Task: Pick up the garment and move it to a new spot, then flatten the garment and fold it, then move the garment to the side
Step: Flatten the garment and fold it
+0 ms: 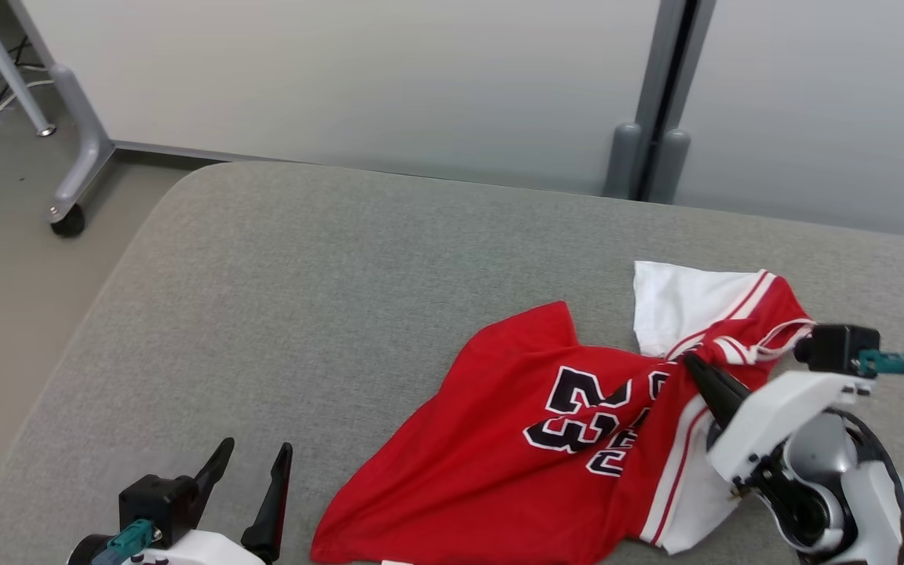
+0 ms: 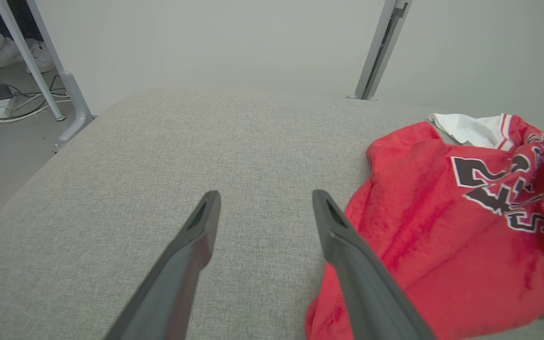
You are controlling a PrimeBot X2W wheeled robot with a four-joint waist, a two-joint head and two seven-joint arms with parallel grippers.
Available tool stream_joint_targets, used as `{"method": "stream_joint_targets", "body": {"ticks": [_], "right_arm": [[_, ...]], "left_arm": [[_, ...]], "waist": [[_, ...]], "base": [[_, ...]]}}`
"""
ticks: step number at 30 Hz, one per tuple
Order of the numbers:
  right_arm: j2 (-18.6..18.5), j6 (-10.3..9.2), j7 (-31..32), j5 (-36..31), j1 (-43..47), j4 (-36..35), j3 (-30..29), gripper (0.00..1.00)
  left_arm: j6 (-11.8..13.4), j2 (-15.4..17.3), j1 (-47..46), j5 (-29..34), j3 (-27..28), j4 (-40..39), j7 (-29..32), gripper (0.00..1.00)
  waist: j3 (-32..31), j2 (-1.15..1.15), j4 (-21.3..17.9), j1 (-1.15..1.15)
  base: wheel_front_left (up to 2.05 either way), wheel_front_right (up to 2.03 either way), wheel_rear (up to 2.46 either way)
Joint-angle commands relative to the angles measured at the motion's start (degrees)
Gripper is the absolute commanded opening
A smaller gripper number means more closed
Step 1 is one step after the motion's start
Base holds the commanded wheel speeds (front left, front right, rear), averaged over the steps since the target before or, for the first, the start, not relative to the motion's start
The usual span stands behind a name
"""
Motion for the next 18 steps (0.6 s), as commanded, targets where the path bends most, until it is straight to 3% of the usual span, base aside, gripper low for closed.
{"method": "stream_joint_targets", "body": {"ticks": [1,11,12,13,14,18], "right_arm": [[-0.2,0.02,0.2,1.1,-1.7,0.3,1.0,0.0],[-0.3,0.03,-2.1,6.7,-13.6,11.6,6.8,0.0],[-0.2,0.03,-2.6,7.0,-14.6,13.1,7.6,0.17],[-0.1,0.02,-3.2,7.4,-15.5,14.5,8.5,0.42],[0.0,0.02,-4.0,7.7,-16.5,15.7,9.3,1.0],[0.0,0.02,-6.4,9.7,-18.4,18.8,12.9,1.0]], "left_arm": [[0.1,0.0,-0.5,0.0,-0.1,0.1,-0.2,1.0],[-1.1,-1.7,-3.1,0.2,-1.4,1.9,-1.6,1.0],[-1.2,-1.9,-3.2,0.2,-1.6,2.3,-1.7,1.0],[-1.3,-2.1,-3.4,0.2,-1.7,2.6,-1.9,1.0],[-1.4,-2.2,-3.6,0.2,-1.9,2.8,-1.9,1.0],[-1.7,-2.3,-4.2,0.0,-2.0,3.9,-2.2,1.0]], "waist": [[0.6,0.0,1.0,0.0],[3.7,0.0,4.2,0.0],[4.0,0.0,4.3,0.0],[4.1,0.0,4.3,0.0],[4.3,0.0,4.3,0.0],[4.2,0.0,3.5,0.0]], "base": [[0.0,0.0,0.0],[0.0,0.0,0.0],[0.0,0.0,0.0],[0.0,0.0,0.0],[0.0,0.0,0.0],[0.0,0.0,0.0]]}}
